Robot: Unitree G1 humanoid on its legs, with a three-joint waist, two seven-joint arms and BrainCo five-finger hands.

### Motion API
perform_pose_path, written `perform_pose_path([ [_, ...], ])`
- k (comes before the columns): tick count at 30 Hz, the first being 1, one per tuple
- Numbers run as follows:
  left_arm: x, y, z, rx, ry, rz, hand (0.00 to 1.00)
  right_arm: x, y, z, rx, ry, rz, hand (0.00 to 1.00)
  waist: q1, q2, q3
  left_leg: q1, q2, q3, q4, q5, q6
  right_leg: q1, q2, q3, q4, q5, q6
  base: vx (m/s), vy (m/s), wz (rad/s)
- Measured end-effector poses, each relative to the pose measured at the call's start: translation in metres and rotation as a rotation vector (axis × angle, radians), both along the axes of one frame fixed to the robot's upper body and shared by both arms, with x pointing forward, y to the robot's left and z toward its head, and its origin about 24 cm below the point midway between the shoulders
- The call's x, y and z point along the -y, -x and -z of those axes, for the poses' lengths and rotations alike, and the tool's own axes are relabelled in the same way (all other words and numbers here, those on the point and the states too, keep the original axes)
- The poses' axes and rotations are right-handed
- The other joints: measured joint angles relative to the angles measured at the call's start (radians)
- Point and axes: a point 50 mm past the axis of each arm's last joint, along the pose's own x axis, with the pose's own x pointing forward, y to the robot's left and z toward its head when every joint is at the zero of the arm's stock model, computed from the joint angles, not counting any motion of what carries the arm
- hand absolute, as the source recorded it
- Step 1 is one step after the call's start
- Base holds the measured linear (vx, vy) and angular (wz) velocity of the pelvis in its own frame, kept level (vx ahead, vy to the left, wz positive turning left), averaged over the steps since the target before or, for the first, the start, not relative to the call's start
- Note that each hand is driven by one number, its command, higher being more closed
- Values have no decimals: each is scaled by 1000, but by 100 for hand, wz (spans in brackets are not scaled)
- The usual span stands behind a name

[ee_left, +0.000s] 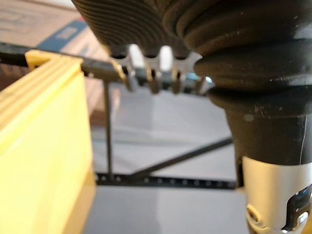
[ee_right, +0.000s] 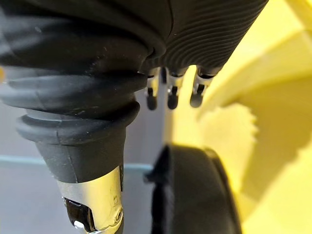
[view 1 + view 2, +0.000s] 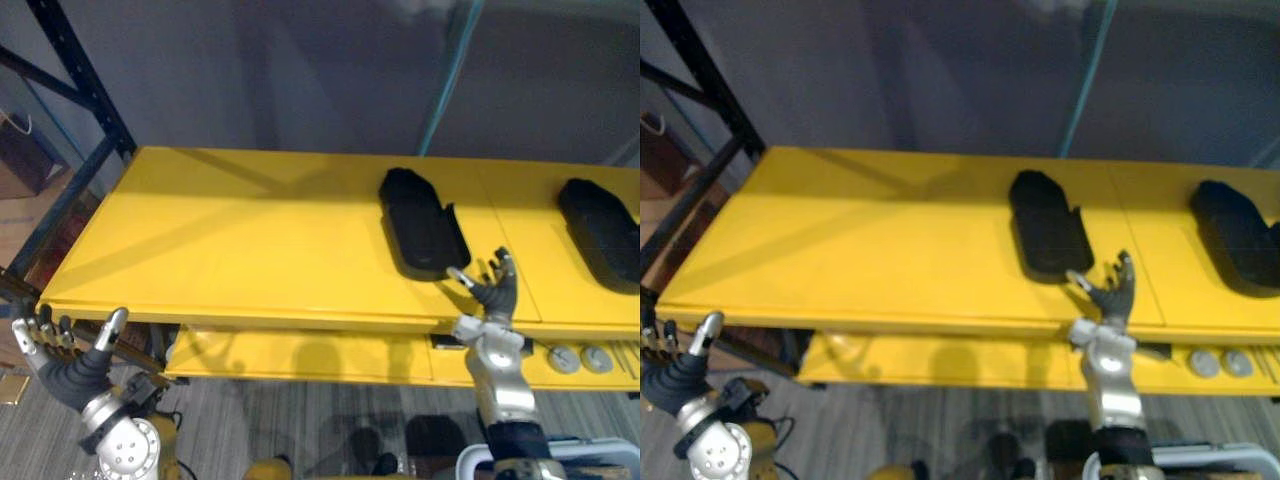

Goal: Walk over and take plastic housings, then place them on the shelf

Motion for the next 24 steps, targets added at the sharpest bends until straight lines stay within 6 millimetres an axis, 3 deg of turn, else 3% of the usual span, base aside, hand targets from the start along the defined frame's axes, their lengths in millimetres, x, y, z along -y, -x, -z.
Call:
perform_pose_path([
  [10,-1,3,2,-14,-1,-5,0,11,-1,2,-11,-23,-54,0,1,-3,-1,1,-1,2,0,-1,1,1,-2,1,0,-3,3,-8,32,-1],
  [24,-1,3,2,-15,-1,-6,0,10,-1,4,-11,-38,-111,0,1,-16,0,6,-2,4,-2,-1,1,4,-6,3,0,-3,2,-1,27,0],
])
